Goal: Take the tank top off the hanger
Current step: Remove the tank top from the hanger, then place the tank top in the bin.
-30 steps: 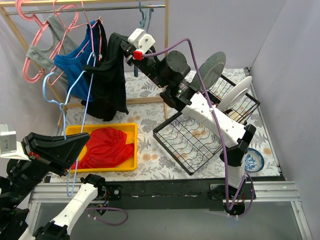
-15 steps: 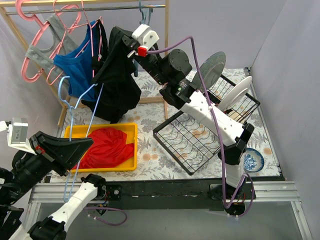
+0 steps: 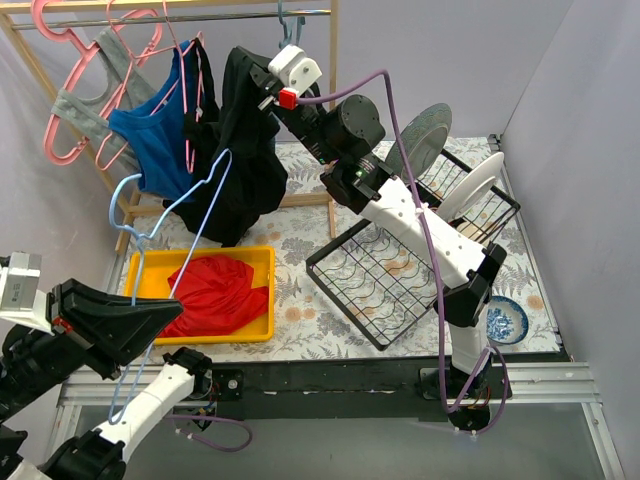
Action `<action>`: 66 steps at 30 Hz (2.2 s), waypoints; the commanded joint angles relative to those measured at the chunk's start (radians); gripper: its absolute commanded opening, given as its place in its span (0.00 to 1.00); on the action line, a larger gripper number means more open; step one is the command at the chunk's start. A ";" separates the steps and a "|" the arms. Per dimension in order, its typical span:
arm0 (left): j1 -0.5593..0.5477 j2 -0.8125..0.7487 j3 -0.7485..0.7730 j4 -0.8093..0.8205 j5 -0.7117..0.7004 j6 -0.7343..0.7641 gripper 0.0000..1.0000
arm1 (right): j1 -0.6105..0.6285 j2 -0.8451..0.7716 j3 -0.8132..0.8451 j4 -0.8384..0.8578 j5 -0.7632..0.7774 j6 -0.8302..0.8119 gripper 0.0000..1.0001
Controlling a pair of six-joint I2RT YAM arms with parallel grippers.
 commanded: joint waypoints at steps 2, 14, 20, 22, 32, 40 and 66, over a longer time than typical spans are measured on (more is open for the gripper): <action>-0.033 0.015 0.045 -0.021 -0.048 0.004 0.00 | -0.009 -0.016 0.037 0.089 0.007 -0.017 0.01; -0.087 0.014 0.182 0.279 -0.246 -0.030 0.00 | 0.088 -0.097 0.022 0.008 -0.200 0.037 0.01; -0.111 0.070 0.208 0.311 -0.403 -0.005 0.00 | 0.191 -0.183 0.028 0.020 -0.272 0.002 0.01; -0.110 0.084 0.211 0.297 -0.429 0.010 0.00 | 0.200 -0.168 0.074 0.026 -0.290 0.002 0.01; -0.110 0.113 0.200 0.311 -0.569 0.068 0.00 | 0.248 -0.177 0.125 0.204 -0.316 0.028 0.01; -0.110 0.130 0.194 0.320 -0.583 0.085 0.00 | 0.255 -0.174 0.137 0.257 -0.347 0.077 0.01; -0.110 0.112 0.157 0.375 -0.593 0.116 0.00 | 0.248 -0.038 -0.084 0.268 -0.175 0.035 0.01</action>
